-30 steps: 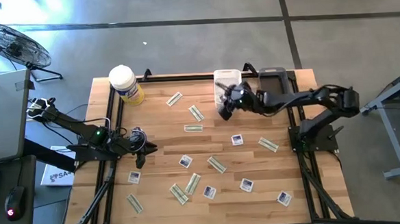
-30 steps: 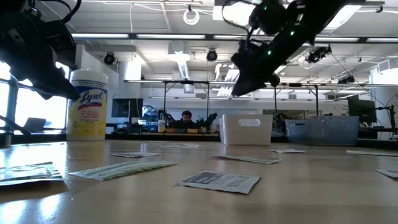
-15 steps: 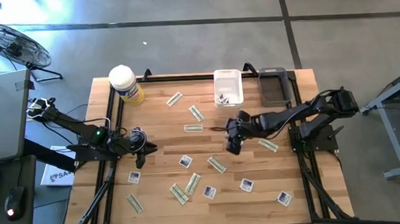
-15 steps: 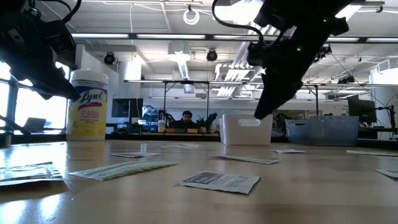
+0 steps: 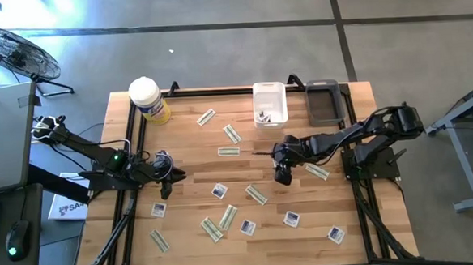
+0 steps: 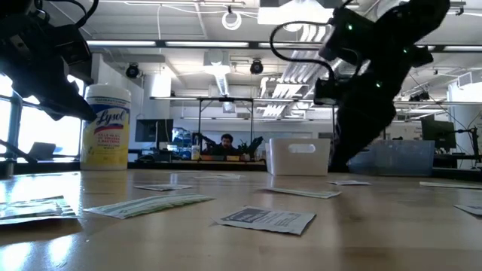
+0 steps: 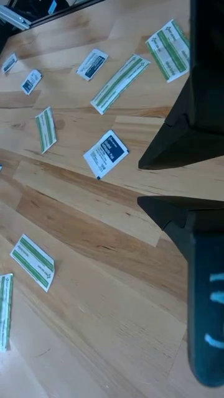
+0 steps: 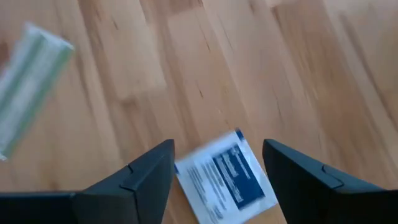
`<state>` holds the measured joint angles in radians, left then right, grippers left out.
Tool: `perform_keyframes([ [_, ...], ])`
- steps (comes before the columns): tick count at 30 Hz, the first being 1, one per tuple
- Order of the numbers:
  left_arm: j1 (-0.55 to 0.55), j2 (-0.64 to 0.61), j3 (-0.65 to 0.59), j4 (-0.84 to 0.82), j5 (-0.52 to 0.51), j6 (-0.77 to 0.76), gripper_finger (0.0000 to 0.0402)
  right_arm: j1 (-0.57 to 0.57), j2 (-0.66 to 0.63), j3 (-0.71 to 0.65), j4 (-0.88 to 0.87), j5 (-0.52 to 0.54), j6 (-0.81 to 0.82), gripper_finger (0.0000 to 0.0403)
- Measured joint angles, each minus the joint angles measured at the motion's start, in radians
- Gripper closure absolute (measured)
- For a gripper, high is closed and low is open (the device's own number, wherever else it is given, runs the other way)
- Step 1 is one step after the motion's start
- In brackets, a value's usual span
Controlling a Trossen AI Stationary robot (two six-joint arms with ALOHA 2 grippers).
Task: Pick & Place First Aid Supplies
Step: Put the blue alcohol pad into the white bin
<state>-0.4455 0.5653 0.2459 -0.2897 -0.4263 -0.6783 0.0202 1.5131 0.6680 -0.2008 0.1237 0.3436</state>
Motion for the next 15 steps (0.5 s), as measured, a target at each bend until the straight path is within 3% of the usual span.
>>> perform_keyframes([
  [15, 0.000, 0.000, 0.000, 0.000, 0.000, 0.000, 0.0325, -0.014, 0.011, -0.095, 0.095, -0.017, -0.076, 0.0167],
])
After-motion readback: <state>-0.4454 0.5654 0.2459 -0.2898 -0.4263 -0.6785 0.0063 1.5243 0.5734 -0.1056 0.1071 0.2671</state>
